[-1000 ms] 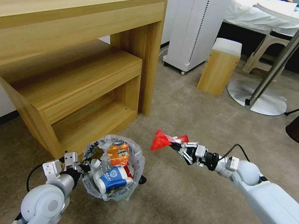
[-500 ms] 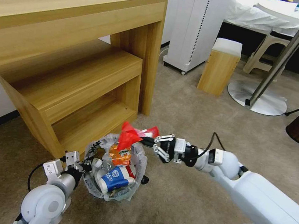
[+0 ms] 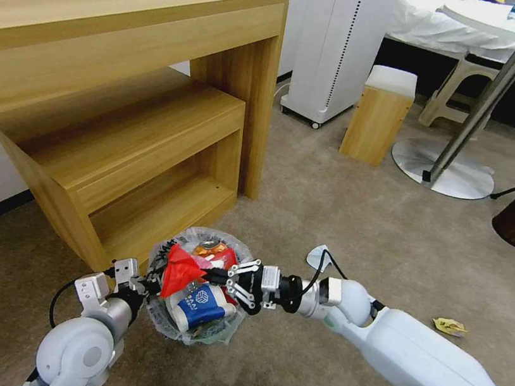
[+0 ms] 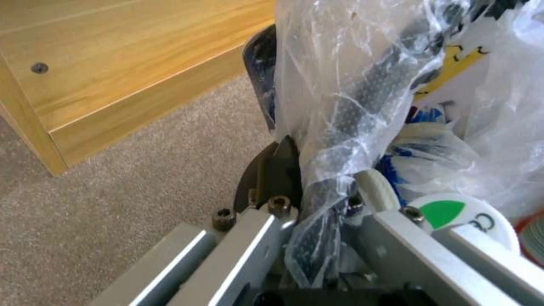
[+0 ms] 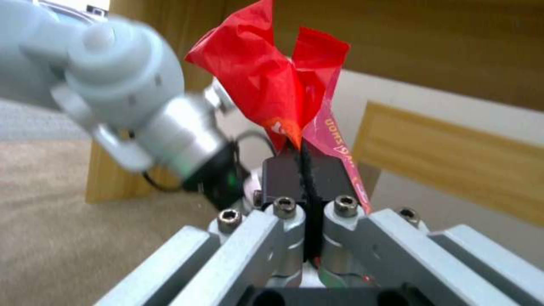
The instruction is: Pick up the trash bin and place the garbage on the floor into it.
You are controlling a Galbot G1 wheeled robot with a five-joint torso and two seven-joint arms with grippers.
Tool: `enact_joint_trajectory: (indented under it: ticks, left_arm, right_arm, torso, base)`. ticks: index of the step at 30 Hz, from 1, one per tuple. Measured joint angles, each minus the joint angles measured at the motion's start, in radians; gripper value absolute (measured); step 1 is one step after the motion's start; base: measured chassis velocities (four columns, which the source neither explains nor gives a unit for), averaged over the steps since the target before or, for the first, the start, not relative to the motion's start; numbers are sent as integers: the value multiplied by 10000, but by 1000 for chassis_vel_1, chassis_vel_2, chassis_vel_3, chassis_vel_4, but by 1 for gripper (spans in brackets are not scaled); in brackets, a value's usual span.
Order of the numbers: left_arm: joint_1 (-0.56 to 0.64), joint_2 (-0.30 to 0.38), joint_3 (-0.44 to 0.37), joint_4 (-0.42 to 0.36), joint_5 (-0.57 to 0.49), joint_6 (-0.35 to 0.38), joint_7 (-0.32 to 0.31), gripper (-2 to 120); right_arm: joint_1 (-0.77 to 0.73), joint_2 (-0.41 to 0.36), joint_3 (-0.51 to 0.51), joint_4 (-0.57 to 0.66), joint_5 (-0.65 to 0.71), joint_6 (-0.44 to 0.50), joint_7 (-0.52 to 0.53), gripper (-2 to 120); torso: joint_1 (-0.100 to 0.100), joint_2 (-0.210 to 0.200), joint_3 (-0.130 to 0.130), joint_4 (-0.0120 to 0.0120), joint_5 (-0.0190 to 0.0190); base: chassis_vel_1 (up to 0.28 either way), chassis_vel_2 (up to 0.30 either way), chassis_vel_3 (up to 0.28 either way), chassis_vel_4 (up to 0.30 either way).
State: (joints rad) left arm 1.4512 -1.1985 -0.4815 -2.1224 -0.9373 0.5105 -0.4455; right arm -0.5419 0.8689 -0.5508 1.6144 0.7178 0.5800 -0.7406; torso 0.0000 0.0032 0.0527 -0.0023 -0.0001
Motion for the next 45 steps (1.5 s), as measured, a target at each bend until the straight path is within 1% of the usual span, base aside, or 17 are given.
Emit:
enact_joint_trajectory:
  ticks: [4, 17, 19, 20, 23, 24, 25, 27, 28, 31, 32, 35, 36, 39, 40, 43, 45]
  left_arm:
    - [57, 17, -9, -121, -40, 5, -5, 0]
    - [24, 3, -11, -45, -46, 7, -14, 0]
    - [-12, 23, -11, -14, -62, 8, -19, 0]
    - [-12, 23, -11, -14, -62, 8, -19, 0]
    - [-72, 92, -44, 73, -139, 7, -50, 0]
    - [-72, 92, -44, 73, -139, 7, -50, 0]
    - [-86, 116, -57, 107, -154, 7, -57, 0]
    - [-114, 167, -81, 159, -193, 6, -73, 0]
    - [-114, 167, -81, 159, -193, 6, -73, 0]
    - [-157, 198, -83, 193, -277, 4, -105, 0]
    - [-157, 198, -83, 193, -277, 4, -105, 0]
    - [-160, 190, -72, 201, -283, 3, -112, 0]
    - [-160, 190, -72, 201, -283, 3, -112, 0]
    - [-128, 180, -51, 199, -284, 0, -113, 0]
    - [-128, 180, -51, 199, -284, 0, -113, 0]
    - [-71, 240, -50, 122, -284, 17, -131, 0]
    - [-39, 364, -67, 114, -287, 65, -160, 0]
  right_arm:
    - [-183, 174, -101, -810, -180, 252, -73, 0]
    - [-273, 232, -87, -1156, -260, 385, -131, 2]
    - [-267, 190, -14, -1131, -245, 359, -209, 10]
    - [-267, 190, -14, -1131, -245, 359, -209, 10]
    - [-270, 47, 172, -911, -111, 279, -312, 26]
    - [-270, 47, 172, -911, -111, 279, -312, 26]
    - [-281, 5, 234, -861, -88, 256, -362, 30]
    - [-305, -79, 364, -767, -49, 237, -424, 40]
    - [-305, -79, 364, -767, -49, 237, -424, 40]
    - [-394, -188, 552, -644, -17, 227, -451, 55]
    - [-394, -188, 552, -644, -17, 227, -451, 55]
    - [-468, -216, 687, -619, -19, 233, -484, 67]
    - [-468, -216, 687, -619, -19, 233, -484, 67]
    - [-577, -247, 895, -593, -36, 248, -502, 84]
    - [-577, -247, 895, -593, -36, 248, -502, 84]
    - [-647, -261, 1185, -587, -37, 272, -464, 97]
    - [-692, -262, 1351, -553, -27, 274, -311, 99]
  torso:
    - [0, 0, 0, -1, 1]
    - [0, 0, 0, 0, 0]
    - [0, 0, 0, 0, 0]
    - [0, 0, 0, 0, 0]
    - [0, 0, 0, -1, 0]
    - [0, 0, 0, -1, 0]
    - [0, 0, 0, 0, 0]
    - [0, 0, 0, 0, -1]
    - [0, 0, 0, 0, -1]
    - [0, 0, 0, 0, 0]
    - [0, 0, 0, 0, 0]
    - [0, 0, 0, 0, 0]
    - [0, 0, 0, 0, 0]
    - [0, 0, 0, -1, 0]
    - [0, 0, 0, -1, 0]
    - [0, 1, 0, 0, 0]
    - [0, 0, 0, -1, 0]
  base:
    - [0, 0, 0, 0]
    - [0, 0, 0, 0]
    - [0, 0, 0, 0]
    - [0, 0, 0, 0]
    - [0, 0, 0, 0]
    - [0, 0, 0, 0]
    - [0, 0, 0, 0]
    - [0, 0, 0, 0]
    - [0, 0, 0, 0]
    - [0, 0, 0, 0]
    - [0, 0, 0, 0]
    - [0, 0, 0, 0]
    - [0, 0, 0, 0]
    - [0, 0, 0, 0]
    - [0, 0, 0, 0]
    - [0, 0, 0, 0]
    - [0, 0, 0, 0]
